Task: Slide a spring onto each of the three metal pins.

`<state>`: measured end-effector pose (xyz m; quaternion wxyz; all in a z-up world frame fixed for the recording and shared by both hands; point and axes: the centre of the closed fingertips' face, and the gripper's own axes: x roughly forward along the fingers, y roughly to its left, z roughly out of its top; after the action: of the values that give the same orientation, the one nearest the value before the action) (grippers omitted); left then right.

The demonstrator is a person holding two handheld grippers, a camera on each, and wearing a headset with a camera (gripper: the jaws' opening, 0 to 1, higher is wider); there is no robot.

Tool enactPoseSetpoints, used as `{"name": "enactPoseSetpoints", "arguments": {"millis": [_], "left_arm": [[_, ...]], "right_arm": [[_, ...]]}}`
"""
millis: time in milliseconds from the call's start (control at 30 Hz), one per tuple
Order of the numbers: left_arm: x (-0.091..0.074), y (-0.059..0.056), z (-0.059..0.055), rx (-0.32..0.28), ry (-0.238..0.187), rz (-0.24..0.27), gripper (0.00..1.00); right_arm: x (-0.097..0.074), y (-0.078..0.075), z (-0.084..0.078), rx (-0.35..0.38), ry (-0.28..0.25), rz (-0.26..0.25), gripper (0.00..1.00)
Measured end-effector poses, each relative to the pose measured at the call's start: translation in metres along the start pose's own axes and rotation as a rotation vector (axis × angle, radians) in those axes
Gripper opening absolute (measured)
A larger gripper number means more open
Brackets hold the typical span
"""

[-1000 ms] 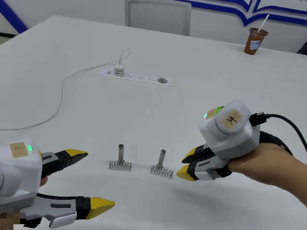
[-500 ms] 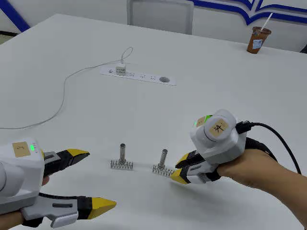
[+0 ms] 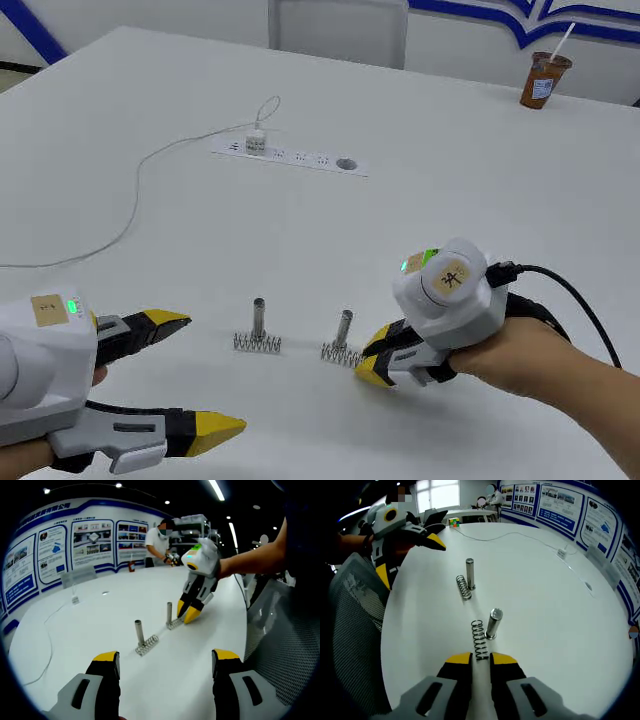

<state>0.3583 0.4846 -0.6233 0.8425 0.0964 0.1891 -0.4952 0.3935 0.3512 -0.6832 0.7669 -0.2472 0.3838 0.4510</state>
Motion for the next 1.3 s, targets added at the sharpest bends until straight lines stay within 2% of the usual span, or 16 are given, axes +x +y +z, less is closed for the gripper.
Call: {"name": "enactPoseSetpoints", "arguments": {"millis": [433,767,1033,1300], "left_arm": [[-0.003,-0.001,-0.001,0.002,0.007,-0.002,0.76],[-0.002,-0.008,0.001,0.012,0.005,-0.015,0.74],[0.000,-0.019,0.002,0.026,0.003,-0.053,0.67],[0.010,-0.032,0.009,0.064,-0.001,-0.117,0.58]], "right_arm": [[0.001,0.001,-0.001,0.009,-0.003,0.009,0.12],[-0.008,0.012,-0.003,0.005,0.003,0.028,0.11],[-0.023,0.021,-0.002,-0.016,0.003,0.038,0.11],[-0.041,0.041,0.015,-0.069,-0.021,0.077,0.11]]}}
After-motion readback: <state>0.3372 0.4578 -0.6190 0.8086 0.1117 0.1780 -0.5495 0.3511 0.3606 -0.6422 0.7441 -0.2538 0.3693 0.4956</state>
